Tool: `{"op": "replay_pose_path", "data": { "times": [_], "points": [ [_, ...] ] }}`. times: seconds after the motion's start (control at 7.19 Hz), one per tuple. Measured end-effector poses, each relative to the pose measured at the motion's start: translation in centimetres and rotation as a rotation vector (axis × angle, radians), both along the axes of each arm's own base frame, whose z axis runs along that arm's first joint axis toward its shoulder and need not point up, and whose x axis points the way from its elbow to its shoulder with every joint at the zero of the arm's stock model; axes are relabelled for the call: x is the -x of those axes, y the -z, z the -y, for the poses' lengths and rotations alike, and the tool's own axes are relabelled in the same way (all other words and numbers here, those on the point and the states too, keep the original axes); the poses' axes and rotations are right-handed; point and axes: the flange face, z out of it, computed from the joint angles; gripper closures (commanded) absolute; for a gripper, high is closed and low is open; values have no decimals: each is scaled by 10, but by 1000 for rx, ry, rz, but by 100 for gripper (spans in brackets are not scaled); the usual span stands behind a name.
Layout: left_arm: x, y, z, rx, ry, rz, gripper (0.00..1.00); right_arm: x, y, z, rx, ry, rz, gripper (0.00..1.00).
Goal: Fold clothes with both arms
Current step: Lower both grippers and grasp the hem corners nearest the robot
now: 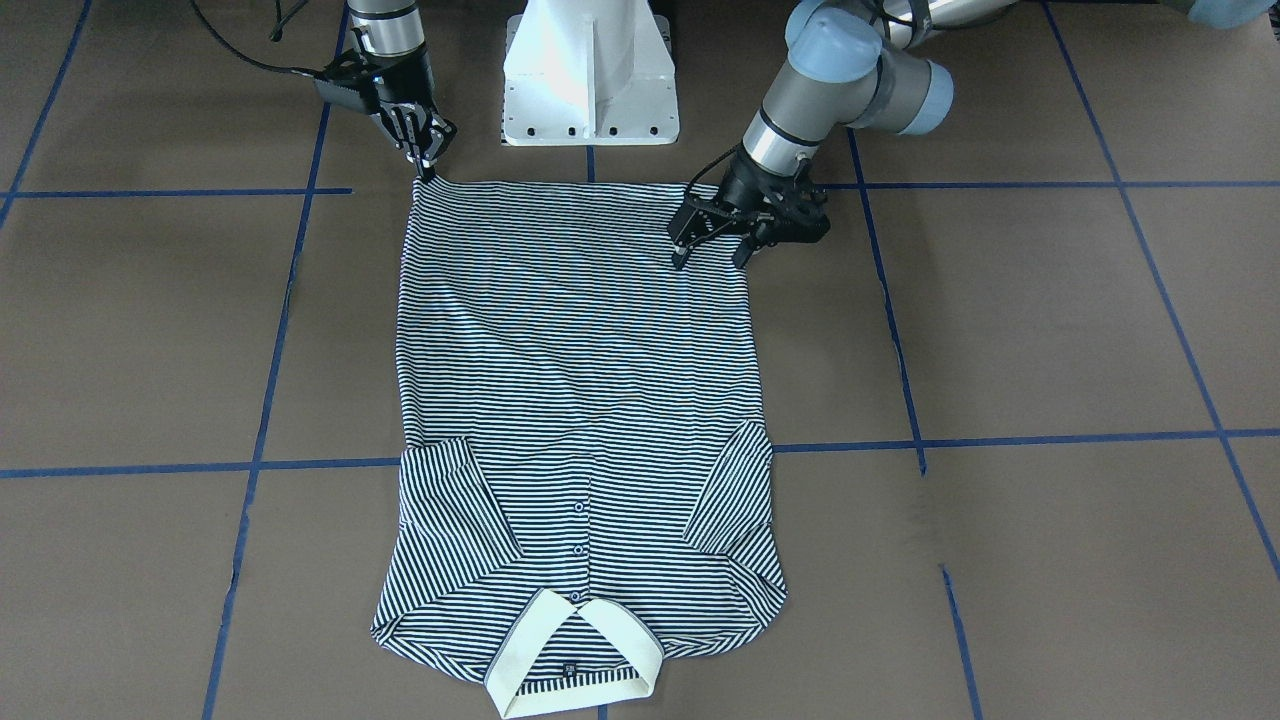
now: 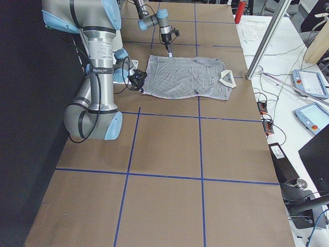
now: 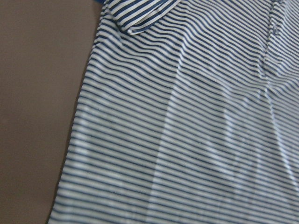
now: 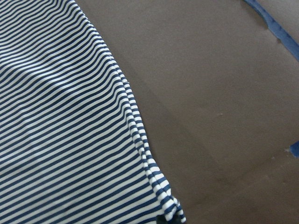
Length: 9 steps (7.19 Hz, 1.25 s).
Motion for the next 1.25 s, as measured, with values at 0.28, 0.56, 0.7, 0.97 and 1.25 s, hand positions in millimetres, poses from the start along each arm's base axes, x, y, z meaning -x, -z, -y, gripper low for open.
{"op": "replay_pose_path", "data": {
  "times": [0.28, 0.56, 0.7, 0.97, 1.25],
  "points": [
    [-10, -14, -52, 42, 7, 110, 10, 0, 0, 0, 0, 1, 1, 100],
    [-12, -25, -79, 72, -10, 165, 16, 0, 1, 0, 0, 1, 2, 100],
    [-12, -26, -88, 83, -21, 188, 19, 0, 1, 0, 0, 1, 2, 100],
    [-18, -30, -105, 98, -43, 215, 35, 0, 0, 0, 1, 1, 1, 100],
    [-20, -32, -110, 102, -50, 221, 100, 0, 0, 0, 0, 2, 0, 100]
  ]
}}
